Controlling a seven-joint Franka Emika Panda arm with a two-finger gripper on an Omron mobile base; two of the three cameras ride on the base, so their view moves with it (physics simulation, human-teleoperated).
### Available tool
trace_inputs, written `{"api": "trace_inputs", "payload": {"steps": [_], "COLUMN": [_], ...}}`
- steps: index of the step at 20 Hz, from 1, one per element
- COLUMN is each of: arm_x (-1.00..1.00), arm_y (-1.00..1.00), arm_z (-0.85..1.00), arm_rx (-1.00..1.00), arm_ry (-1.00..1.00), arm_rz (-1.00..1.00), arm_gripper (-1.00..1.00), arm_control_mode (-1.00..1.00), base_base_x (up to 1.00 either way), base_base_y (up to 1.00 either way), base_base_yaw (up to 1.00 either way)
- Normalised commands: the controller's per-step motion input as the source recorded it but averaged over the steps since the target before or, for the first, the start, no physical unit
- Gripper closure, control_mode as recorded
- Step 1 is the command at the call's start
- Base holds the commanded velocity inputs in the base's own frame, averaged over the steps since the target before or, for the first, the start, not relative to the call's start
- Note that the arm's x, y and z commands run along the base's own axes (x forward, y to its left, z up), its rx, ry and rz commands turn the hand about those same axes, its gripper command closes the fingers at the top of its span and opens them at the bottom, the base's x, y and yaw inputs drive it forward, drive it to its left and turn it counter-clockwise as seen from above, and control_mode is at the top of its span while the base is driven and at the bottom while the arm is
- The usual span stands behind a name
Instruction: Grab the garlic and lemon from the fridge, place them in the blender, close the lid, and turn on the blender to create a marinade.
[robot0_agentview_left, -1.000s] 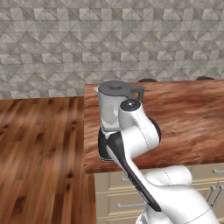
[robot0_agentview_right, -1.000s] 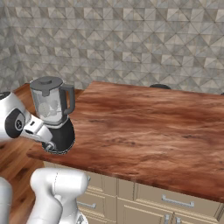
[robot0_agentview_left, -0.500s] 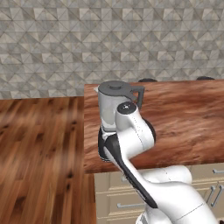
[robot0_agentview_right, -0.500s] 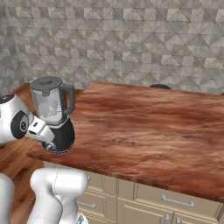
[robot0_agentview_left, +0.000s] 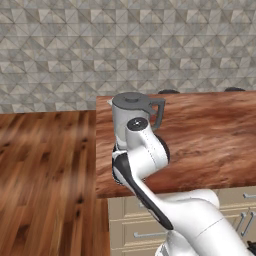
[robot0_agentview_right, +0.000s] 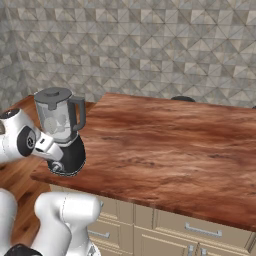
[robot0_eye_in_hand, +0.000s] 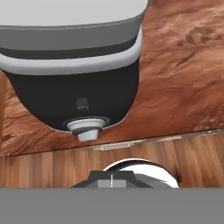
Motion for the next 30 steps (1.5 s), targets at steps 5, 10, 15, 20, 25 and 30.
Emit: {"api": "trace_inputs", "payload": {"steps": [5,10,15,20,25,30], "arm_x": [0.27,0.25,0.21,0.21,0.21,0.21], "arm_y": [0.00,0.02,0.07,0.08,0.10,0.10], "arm_z": [-0.17,-0.16,-0.15,-0.17,-0.16,-0.14], "arm_rx": [0.00,0.00,0.00,0.00,0.00,0.00], "arm_ry": [0.00,0.00,0.00,0.00,0.00,-0.02], "arm_rz": [0.00,0.00,0.00,0.00,0.00,0.00], "arm_gripper": [1.00,1.00,1.00,1.00,1.00,1.00], "arm_control_mode": [-1.00,-1.00,-1.00,-1.00,-1.00,-1.00], "base_base_x": [0.00,0.00,0.00,0.00,0.00,0.00], "base_base_y": [0.00,0.00,0.00,0.00,0.00,0.00], "base_base_yaw": [0.00,0.00,0.00,0.00,0.00,0.00]}}
